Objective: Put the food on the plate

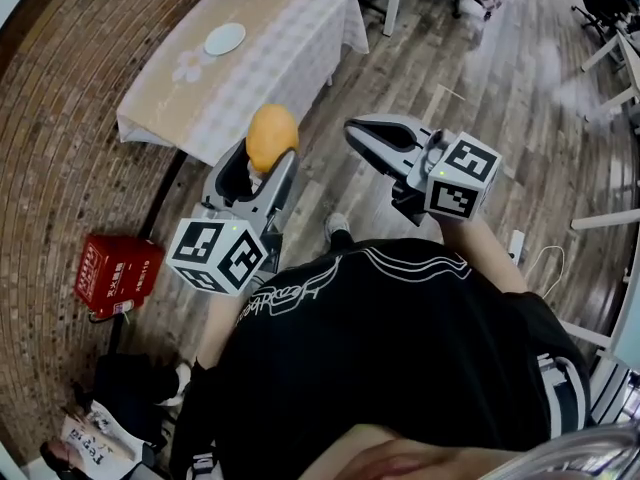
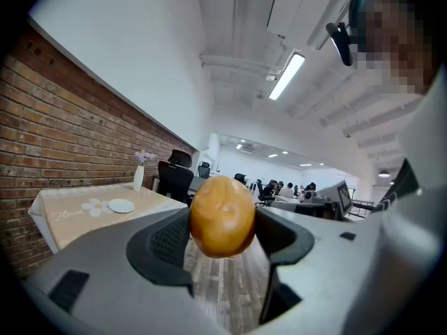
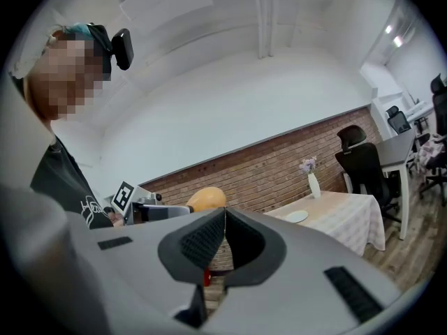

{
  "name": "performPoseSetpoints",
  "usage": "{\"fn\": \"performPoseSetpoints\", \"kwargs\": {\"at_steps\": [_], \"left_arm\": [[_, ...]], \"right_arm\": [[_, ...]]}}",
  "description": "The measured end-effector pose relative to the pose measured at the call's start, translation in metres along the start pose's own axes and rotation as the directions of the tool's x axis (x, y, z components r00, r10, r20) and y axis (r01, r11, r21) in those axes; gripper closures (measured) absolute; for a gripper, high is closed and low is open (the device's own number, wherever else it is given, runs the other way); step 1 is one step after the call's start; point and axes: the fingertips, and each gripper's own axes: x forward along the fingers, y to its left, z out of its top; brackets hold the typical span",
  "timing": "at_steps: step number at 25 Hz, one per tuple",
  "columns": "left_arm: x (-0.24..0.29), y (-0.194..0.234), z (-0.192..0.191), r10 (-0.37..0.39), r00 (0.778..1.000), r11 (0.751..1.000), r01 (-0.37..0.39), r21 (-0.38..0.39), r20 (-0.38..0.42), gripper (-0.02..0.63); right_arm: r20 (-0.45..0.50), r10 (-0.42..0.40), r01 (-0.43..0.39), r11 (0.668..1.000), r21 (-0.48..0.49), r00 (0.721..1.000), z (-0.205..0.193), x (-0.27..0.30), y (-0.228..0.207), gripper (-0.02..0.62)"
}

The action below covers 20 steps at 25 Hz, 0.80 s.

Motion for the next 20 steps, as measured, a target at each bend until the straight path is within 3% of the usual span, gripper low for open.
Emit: {"fn": "performPoseSetpoints", "kwargs": {"at_steps": [11, 20], "left_arm": [[0.092, 0.128, 0.046, 0.025, 1.0, 0.998, -0.025, -0.054, -0.008, 0.313], [0.131, 0.185, 0.056, 0.039, 0.999, 0.997, -0.038, -0.062, 0.012, 0.313]], "right_arm": [[-0.046, -0.007, 0.008, 1.0, 0.008, 0.999, 0.035, 0.111, -0.111, 0.598], [-0.051, -0.008, 0.007, 1.0, -0.017, 0.999, 0.039, 0.156, -0.158, 0.598]]}}
